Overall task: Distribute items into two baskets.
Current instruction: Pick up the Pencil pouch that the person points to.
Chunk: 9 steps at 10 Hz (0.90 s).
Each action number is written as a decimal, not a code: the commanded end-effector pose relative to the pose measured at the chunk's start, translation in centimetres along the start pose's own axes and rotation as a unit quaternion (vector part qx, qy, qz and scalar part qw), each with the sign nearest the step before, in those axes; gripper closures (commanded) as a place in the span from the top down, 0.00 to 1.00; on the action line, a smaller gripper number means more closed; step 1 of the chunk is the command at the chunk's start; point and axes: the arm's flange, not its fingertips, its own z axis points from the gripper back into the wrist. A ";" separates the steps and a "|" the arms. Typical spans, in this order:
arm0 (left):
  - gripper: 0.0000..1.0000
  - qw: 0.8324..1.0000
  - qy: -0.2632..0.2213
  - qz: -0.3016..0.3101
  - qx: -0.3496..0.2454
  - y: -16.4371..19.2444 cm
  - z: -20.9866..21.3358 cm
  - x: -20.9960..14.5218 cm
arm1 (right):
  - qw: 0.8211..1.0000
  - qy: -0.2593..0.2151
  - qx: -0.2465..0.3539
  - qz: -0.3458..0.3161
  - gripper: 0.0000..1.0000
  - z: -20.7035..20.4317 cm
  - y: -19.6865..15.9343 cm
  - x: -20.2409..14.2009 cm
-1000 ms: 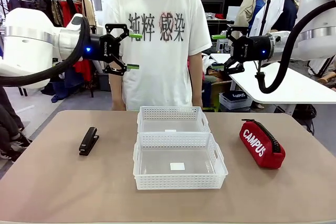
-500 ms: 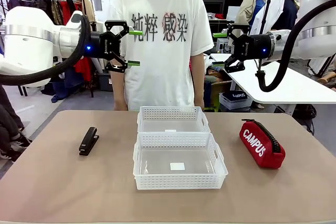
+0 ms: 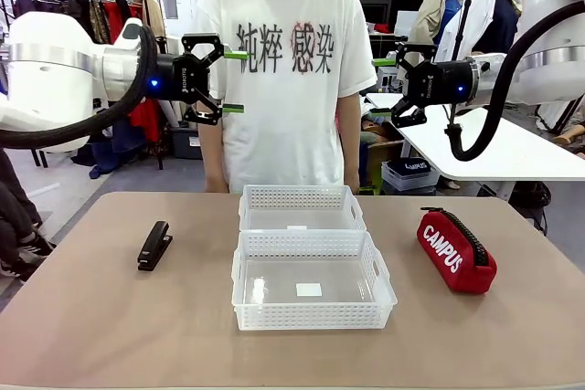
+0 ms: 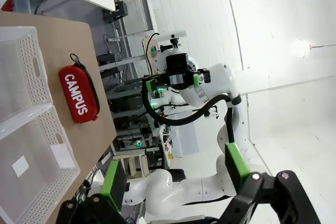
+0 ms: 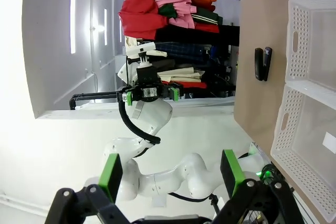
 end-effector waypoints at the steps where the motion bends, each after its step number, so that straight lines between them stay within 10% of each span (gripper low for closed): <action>1: 1.00 1.000 0.001 0.001 0.001 0.0 0.1 0.0 | 1.000 0.001 0.000 0.000 1.00 -0.2 0.1 0.0; 9: 1.00 1.000 0.001 0.001 0.001 0.0 0.1 0.0 | 1.000 0.001 0.000 0.000 1.00 -0.2 0.1 0.0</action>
